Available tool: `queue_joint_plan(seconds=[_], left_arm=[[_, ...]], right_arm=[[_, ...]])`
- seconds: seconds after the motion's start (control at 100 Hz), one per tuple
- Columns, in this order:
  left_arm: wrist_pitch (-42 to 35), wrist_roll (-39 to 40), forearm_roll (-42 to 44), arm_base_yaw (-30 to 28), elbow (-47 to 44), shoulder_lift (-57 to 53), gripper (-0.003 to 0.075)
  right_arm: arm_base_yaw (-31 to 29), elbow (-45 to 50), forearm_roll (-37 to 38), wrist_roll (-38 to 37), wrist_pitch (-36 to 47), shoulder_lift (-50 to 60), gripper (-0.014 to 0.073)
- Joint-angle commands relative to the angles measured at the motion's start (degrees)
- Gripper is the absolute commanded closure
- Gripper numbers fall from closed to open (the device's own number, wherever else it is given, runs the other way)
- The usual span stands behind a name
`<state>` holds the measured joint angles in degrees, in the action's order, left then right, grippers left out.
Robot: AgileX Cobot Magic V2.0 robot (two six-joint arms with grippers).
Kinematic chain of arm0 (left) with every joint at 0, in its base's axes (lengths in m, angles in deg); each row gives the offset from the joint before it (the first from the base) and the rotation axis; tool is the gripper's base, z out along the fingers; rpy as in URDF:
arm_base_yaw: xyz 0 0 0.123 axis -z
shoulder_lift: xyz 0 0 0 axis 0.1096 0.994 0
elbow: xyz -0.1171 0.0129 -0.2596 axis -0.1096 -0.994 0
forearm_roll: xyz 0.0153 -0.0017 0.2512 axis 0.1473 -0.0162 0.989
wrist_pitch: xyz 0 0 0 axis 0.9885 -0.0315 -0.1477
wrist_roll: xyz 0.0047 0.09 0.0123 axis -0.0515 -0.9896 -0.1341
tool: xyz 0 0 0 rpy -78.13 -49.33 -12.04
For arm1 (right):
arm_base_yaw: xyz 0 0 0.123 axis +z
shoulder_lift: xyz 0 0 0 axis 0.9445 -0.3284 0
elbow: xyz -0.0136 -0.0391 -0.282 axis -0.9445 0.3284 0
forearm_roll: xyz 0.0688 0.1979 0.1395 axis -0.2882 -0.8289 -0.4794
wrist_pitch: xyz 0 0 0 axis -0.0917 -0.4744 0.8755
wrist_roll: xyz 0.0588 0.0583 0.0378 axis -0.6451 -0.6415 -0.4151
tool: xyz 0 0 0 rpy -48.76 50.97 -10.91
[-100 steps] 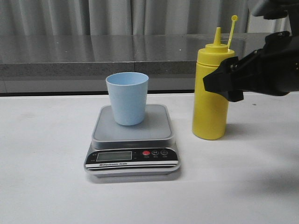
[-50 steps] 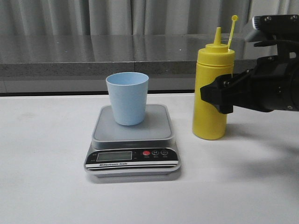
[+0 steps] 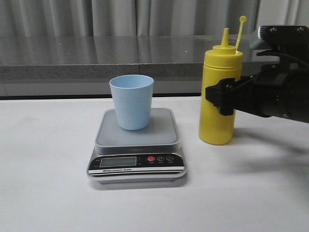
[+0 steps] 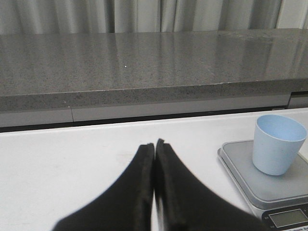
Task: Pour seasoning into cup on scale with both arms
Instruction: 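Close the right gripper around the yellow bottle's body, then lift the bottle and tilt its nozzle toward the cup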
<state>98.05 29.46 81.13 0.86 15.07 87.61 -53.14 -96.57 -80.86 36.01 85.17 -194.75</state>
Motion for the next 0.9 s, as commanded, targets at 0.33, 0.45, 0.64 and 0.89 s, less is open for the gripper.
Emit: queue_joint_plan(seconds=[0.33,0.45,0.64,0.89], left_arm=[[-4.08,-0.11,-0.16,-0.1,1.7,0.41,0.074],[-4.08,-0.11,-0.16,-0.1,1.7,0.41,0.074],[-4.08,-0.11,-0.16,-0.1,1.7,0.41,0.074],[-4.08,-0.11,-0.16,-0.1,1.7,0.41,0.074]], right_arm=[[-0.26,-6.66,1.19,0.09,1.0,0.42,-0.0053],[-0.26,-8.15,2.98,0.09,-1.06,0.42,-0.0052],[-0.26,-8.92,3.29,0.09,-2.18,0.42,0.0092],[-0.26,-8.92,4.21,0.09,-1.97,0.42,0.0323]])
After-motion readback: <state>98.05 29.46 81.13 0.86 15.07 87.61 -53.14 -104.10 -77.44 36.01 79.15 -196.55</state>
